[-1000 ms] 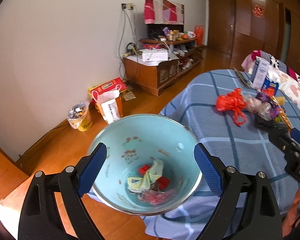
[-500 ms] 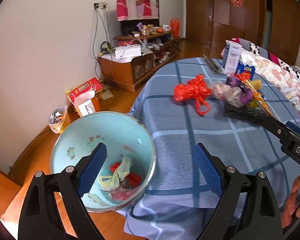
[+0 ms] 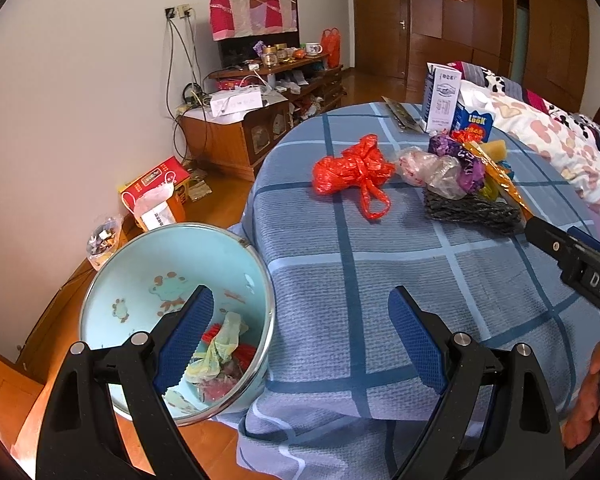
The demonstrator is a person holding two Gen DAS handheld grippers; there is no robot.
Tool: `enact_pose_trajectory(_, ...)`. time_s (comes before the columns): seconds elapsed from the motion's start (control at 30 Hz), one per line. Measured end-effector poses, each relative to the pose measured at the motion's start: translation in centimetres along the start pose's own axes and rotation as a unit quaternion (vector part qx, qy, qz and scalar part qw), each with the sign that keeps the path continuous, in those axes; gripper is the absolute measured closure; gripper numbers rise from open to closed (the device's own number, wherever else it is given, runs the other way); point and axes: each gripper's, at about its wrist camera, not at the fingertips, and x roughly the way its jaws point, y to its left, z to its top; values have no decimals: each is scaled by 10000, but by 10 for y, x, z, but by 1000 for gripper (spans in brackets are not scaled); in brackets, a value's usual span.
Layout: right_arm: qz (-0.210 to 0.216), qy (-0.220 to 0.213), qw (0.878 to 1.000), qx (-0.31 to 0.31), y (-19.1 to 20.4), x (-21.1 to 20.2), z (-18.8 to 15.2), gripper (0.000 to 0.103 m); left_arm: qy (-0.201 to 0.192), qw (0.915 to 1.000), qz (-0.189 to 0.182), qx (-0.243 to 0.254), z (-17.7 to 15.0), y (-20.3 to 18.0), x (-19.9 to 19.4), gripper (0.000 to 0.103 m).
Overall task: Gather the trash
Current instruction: 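Grasp the orange snack wrapper with the right tool while the left tool grasps the red plastic bag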
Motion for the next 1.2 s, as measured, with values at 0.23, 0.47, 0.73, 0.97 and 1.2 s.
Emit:
enact_pose_trajectory(0.23,-220,75,9991,350,-44,14,15,34,85,9999,-59,91,6,-7,19,16)
enact_pose_trajectory(0.47,-2,298,9990,323,-63,41,40,38,-1,9997,-75,228,29,-15,37,17)
enact_pose_trajectory(0.73,441,763,9961,94,-56,83,54,40,-206,9989,-242,336,66,-23,60,17)
enact_pose_trajectory(0.97,531,1022,9933,33,-56,98,51,76,-268,9984,-126,475,95,-28,94,17)
enact_pose_trajectory(1.2,644,549,9960,299,-68,59,53,91,-104,9973,-267,681,103,-43,130,18)
